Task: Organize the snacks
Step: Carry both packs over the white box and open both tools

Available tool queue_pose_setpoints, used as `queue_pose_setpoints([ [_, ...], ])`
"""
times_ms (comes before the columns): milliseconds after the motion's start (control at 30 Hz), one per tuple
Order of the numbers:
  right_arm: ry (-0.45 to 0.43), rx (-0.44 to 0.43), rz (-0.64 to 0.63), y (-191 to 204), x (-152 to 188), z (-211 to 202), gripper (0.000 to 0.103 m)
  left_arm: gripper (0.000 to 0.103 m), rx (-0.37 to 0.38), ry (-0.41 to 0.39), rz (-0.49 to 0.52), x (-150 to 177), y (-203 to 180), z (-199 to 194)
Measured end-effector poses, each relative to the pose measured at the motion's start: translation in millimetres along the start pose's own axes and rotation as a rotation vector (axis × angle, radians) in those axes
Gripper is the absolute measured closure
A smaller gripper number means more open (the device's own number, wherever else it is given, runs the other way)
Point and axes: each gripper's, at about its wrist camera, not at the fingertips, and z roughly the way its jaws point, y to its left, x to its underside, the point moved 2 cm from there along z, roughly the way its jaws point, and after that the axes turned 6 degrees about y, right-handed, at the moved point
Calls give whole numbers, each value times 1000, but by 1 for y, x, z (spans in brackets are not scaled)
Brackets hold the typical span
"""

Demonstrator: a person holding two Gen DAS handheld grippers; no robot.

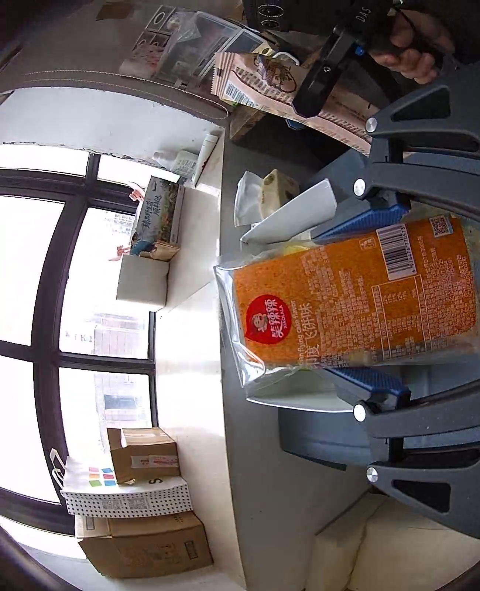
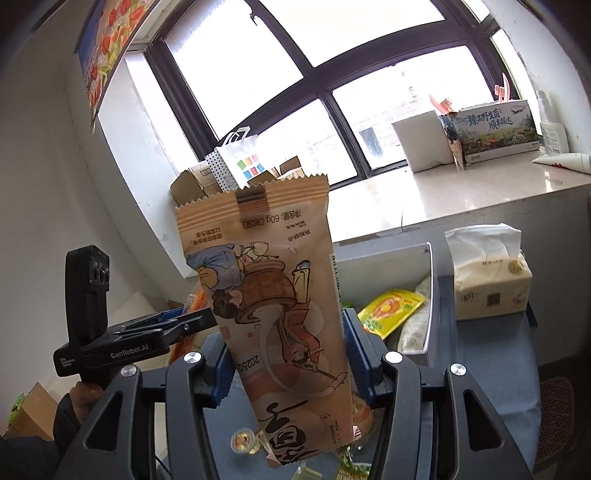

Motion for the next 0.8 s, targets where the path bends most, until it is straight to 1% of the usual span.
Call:
queue_pose_setpoints([
  [67,4,-31,-2,-7,-20,14,46,36,-35,-10,37,-20,-3,15],
  [100,2,-26,7,-13,-29,21,46,36,-46,-12,44,-28,-4,25],
  [233,52,74,61,-40,-55,60,46,36,-38,29,38,-50,-1,70],
  [333,80,117,107,-62,-63,83,46,35,-50,56,50,-51,-2,102],
  [400,103,139,122,-75,-64,96,45,28,-66,84,48,-48,-2,121],
  [433,129,132,146,-82,-64,102,45,16,-70,103,46,-46,-2,129],
  [467,163,106,172,-89,-62,109,41,7,-83,112,51,-44,-2,136],
  [500,200,92,201,-95,-59,116,26,3,-96,111,61,-39,-2,140],
  [533,215,100,227,-100,-56,119,14,0,-100,110,62,-36,-2,142],
  [567,206,118,240,-103,-54,119,0,0,-90,117,60,-34,-1,144],
  [600,192,126,235,-104,-53,117,0,0,-77,127,51,-31,1,144],
  [667,186,144,214,-103,-52,113,0,0,-65,123,41,-27,4,141],
  [733,184,162,205,-102,-53,109,0,0,-68,108,43,-26,6,136],
  [800,166,158,199,-99,-52,102,0,0,-78,97,36,-26,10,130],
])
